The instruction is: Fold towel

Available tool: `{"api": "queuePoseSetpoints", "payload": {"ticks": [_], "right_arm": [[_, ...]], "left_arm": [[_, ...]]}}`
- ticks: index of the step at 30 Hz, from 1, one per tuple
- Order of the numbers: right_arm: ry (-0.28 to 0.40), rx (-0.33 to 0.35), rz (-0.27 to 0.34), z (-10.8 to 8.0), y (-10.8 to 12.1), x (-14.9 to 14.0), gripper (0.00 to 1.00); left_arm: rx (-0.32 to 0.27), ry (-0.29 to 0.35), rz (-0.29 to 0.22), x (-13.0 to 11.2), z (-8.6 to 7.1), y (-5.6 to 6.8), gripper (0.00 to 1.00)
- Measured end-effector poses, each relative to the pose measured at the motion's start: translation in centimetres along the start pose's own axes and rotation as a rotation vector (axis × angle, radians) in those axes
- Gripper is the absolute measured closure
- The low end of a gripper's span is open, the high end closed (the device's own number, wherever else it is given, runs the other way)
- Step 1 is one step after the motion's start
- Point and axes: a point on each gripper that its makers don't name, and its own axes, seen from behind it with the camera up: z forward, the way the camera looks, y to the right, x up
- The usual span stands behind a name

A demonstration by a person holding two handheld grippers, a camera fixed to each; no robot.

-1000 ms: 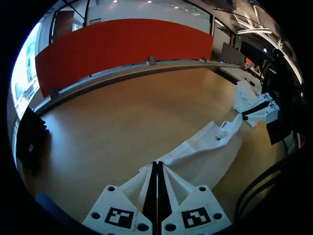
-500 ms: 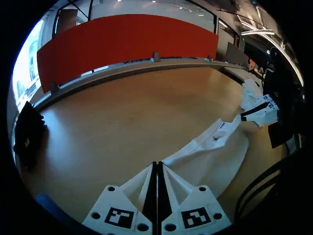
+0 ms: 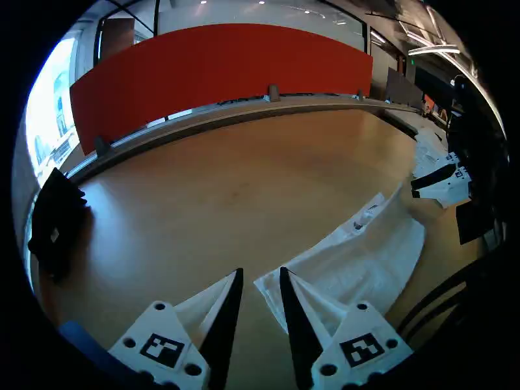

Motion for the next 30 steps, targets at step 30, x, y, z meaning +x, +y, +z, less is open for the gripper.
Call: {"api": "queuePoseSetpoints", "payload": {"ticks": [30], "right_arm": [[0.02, -0.003, -0.013, -2.3, -0.2, -0.2, 0.31]], "left_arm": [[0.12, 0.01, -0.13, -2.5, -5.1, -1.8, 0.15]]}}
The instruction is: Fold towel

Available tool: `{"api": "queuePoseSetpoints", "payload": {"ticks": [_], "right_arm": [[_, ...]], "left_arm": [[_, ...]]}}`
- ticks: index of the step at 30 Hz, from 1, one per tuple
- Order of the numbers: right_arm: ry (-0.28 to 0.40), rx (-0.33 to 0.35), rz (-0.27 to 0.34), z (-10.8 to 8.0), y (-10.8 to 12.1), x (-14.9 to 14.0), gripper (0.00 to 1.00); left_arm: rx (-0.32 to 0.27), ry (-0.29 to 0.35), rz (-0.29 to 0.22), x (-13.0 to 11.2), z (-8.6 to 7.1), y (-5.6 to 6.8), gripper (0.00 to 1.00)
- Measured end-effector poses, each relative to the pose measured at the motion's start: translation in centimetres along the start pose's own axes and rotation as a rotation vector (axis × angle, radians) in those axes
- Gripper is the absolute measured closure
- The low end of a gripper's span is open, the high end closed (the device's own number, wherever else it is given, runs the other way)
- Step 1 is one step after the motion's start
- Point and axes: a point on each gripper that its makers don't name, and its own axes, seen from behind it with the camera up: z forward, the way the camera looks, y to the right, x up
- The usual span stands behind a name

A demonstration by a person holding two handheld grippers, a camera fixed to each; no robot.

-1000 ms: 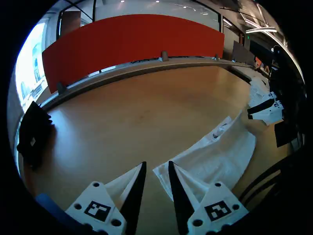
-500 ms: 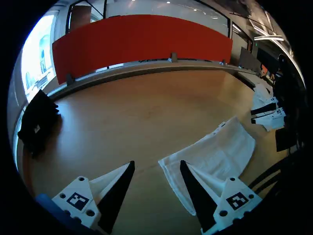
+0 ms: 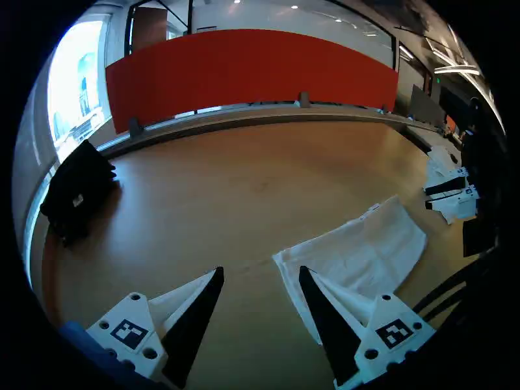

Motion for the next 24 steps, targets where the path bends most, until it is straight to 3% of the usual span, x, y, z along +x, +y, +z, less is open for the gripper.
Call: {"api": "queuePoseSetpoints", "payload": {"ticks": [8, 24], "right_arm": [[0.001, 0.001, -0.011, -1.0, 0.0, -0.5, 0.31], [-0.007, 0.041, -0.066, -1.5, -1.3, -1.7, 0.31]], "left_arm": [[0.052, -0.001, -0.065, -1.9, -2.4, -0.6, 0.15], [0.094, 0.019, -0.084, -3.0, -5.7, -1.0, 0.15]]}}
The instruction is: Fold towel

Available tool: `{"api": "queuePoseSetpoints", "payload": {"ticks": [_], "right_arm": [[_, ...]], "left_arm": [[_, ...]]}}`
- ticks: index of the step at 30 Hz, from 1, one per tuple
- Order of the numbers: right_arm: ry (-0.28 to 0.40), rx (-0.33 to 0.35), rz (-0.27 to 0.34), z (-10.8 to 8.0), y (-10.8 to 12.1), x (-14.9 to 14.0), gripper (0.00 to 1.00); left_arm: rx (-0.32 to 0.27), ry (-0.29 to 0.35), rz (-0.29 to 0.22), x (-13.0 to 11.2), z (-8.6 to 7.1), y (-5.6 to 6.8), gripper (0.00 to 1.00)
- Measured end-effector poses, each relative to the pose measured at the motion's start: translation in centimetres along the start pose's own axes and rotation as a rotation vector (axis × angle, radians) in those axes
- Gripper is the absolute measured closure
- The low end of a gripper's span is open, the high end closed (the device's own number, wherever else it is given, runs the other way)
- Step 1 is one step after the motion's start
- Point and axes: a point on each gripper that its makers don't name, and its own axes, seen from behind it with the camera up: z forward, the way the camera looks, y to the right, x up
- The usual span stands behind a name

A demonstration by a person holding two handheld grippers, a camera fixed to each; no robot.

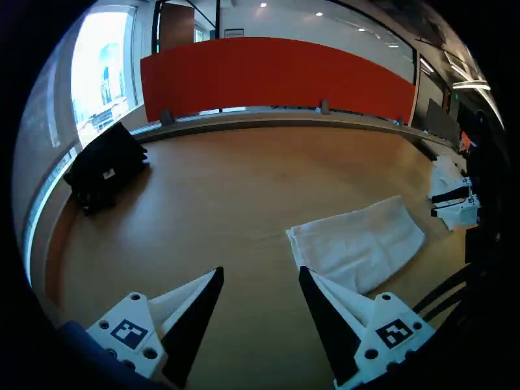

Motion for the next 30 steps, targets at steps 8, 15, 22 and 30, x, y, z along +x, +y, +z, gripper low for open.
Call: {"api": "queuePoseSetpoints", "payload": {"ticks": [8, 15, 22, 30], "right_arm": [[-0.022, 0.019, -0.023, 0.2, -0.6, -1.6, 0.31], [-0.035, 0.038, -0.051, 0.3, -1.1, -2.3, 0.31], [-0.068, 0.072, -0.114, 0.3, -1.8, -3.9, 0.31], [-0.114, 0.094, -0.171, 0.6, -2.0, -5.7, 0.31]], "left_arm": [[0.034, -0.004, -0.018, -1.5, -1.9, -0.8, 0.15], [0.057, -0.006, -0.048, -2.8, -3.2, -1.4, 0.15], [0.075, -0.003, -0.064, -3.4, -4.2, -2.1, 0.15], [0.091, -0.003, -0.072, -3.8, -4.8, -2.9, 0.15]]}}
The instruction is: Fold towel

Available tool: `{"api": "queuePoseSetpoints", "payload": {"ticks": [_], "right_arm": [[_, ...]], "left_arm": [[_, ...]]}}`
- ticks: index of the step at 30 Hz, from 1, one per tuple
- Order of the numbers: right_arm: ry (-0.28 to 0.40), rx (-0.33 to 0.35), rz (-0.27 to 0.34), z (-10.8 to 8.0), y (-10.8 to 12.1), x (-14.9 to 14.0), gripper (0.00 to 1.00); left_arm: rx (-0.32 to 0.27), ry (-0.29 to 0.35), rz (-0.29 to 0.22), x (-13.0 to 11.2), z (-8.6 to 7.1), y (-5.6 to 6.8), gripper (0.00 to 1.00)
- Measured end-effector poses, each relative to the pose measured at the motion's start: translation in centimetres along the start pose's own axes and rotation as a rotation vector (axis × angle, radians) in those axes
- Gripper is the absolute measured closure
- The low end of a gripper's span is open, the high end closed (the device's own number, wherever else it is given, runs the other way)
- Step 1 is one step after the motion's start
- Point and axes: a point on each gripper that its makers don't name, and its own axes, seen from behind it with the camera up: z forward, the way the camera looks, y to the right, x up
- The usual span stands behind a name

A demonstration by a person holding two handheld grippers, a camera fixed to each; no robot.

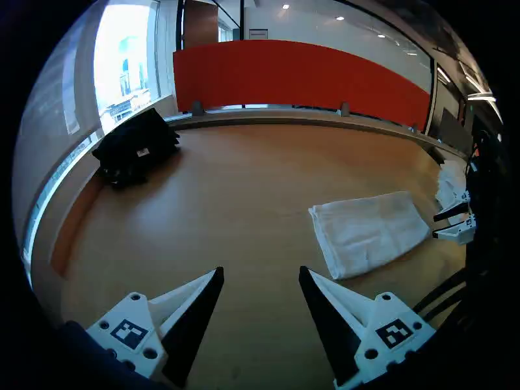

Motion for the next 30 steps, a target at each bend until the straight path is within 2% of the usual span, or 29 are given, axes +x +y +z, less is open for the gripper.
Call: {"api": "queuePoseSetpoints", "payload": {"ticks": [15, 23, 30], "right_arm": [[-0.063, 0.024, -0.057, 1.1, 0.9, -1.7, 0.33], [-0.083, 0.037, -0.057, 1.2, 1.2, -2.1, 0.45], [-0.086, 0.052, -0.04, 1.4, 1.2, -2.1, 0.65]], "left_arm": [[0.001, -0.006, -0.003, -0.3, 0.0, -0.2, 0.15], [-0.009, -0.01, -0.005, -0.5, 0.0, 0.0, 0.15], [-0.009, -0.012, 0.003, -0.5, 0.1, 0.0, 0.15]]}}
